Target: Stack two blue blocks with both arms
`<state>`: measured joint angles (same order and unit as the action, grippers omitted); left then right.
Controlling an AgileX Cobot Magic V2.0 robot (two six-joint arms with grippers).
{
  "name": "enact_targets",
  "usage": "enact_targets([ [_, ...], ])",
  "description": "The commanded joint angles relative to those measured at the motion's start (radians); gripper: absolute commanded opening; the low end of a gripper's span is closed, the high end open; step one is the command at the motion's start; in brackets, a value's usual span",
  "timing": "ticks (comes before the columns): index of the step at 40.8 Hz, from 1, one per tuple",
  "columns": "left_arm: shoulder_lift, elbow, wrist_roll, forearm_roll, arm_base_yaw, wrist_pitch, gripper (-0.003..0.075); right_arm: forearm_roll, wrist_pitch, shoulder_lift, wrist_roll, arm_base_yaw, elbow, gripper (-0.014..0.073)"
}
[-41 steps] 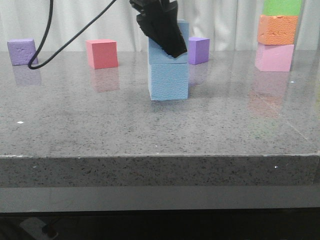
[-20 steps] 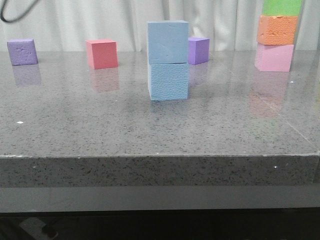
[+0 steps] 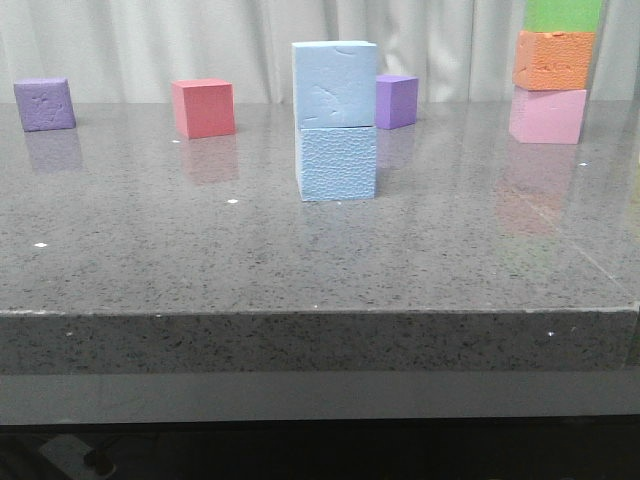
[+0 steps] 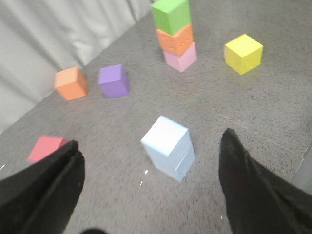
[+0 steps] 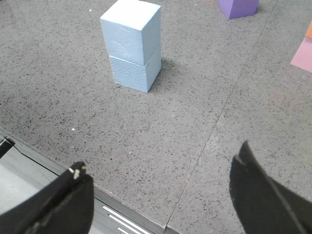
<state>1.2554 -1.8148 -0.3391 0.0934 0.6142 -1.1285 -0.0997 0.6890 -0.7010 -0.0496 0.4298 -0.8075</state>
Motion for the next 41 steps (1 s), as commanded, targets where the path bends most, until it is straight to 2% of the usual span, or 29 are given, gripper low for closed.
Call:
enact_targets([
  [1,-0.147,0.061,0.124,-0.066,-0.002,0.039,0.0554,-0.006,-0.061,0.003,-0.007,-0.006,-0.024,0.0584],
  [8,-0.368,0.252,0.297,-0.123,-0.002,0.038,0.0547,-0.006,-0.061,0.003,-0.007,-0.006,-0.024,0.0584],
  [18,-0.585,0.611,0.35,-0.122,-0.002,0.067,0.0509,-0.006,-0.061,0.003,-0.007,-0.006,-0.024,0.0584],
  [23,-0.625,0.756,0.415,-0.106,-0.002,0.143,0.0509,-0.006,-0.061,0.003,-0.007,-0.006,-0.024,0.0584],
  [27,-0.656,0.879,0.415,-0.093,-0.002,0.267,0.0509,-0.006,-0.069,0.002,-0.007,-0.006,-0.024,0.0584],
  [32,-0.666,0.974,0.415,-0.085,-0.002,0.394,0.0509,-0.006,-0.067,0.002,-0.007,-0.006,-0.024,0.0584],
  [41,-0.664,1.007,0.415,-0.085,-0.002,0.445,0.0465,-0.006,-0.063,0.002,-0.006,-0.006,-0.024,0.0584],
])
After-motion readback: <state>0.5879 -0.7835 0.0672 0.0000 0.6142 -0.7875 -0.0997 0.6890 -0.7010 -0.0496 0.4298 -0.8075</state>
